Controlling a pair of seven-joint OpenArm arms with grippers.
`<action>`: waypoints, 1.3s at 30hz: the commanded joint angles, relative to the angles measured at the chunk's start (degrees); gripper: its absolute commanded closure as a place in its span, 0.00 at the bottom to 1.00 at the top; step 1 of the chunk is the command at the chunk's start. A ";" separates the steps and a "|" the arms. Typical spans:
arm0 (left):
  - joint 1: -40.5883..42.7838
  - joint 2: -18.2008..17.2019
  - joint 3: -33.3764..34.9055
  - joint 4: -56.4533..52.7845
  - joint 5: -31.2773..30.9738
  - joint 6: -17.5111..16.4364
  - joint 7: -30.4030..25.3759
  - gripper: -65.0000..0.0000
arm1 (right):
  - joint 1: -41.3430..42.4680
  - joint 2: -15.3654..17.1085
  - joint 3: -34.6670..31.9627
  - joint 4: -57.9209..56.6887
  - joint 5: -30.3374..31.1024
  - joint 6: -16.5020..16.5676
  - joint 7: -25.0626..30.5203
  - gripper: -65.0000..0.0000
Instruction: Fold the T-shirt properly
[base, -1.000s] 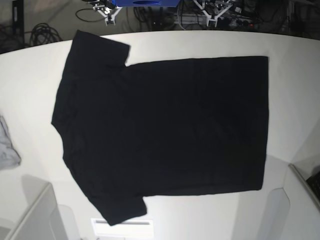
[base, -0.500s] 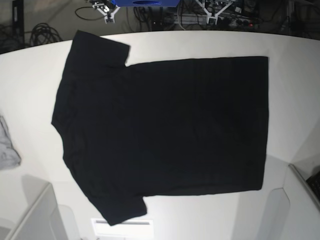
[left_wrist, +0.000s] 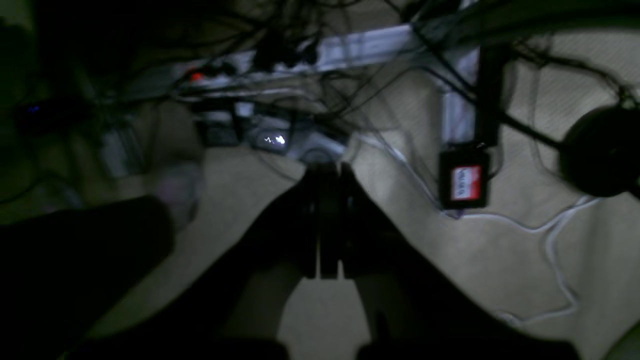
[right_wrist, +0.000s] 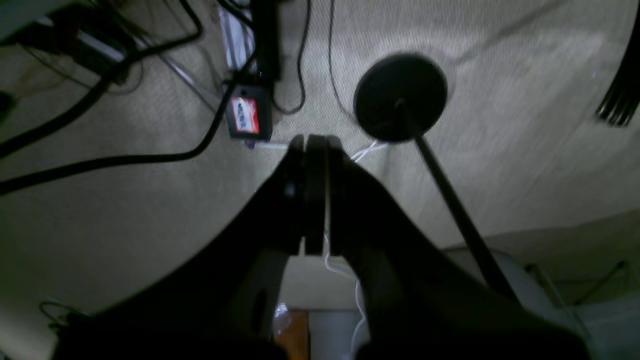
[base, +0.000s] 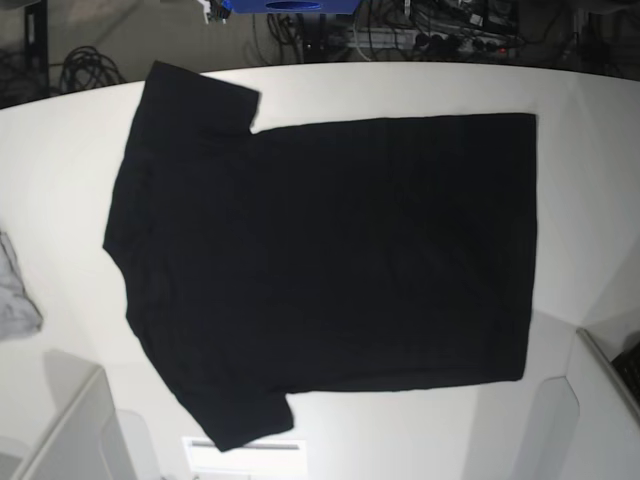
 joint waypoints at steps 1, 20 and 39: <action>2.48 -0.85 -0.23 2.96 -0.06 0.25 -0.86 1.00 | -2.33 0.32 0.74 2.72 0.19 -0.14 -0.26 1.00; 31.84 -12.98 -6.12 53.34 -19.48 0.25 -0.42 1.00 | -21.67 -3.28 16.39 50.63 0.19 -0.14 -11.16 1.00; 32.11 -4.36 -28.71 69.78 -19.92 0.25 -0.24 1.00 | -14.81 -5.57 19.46 71.38 6.96 0.56 -15.03 1.00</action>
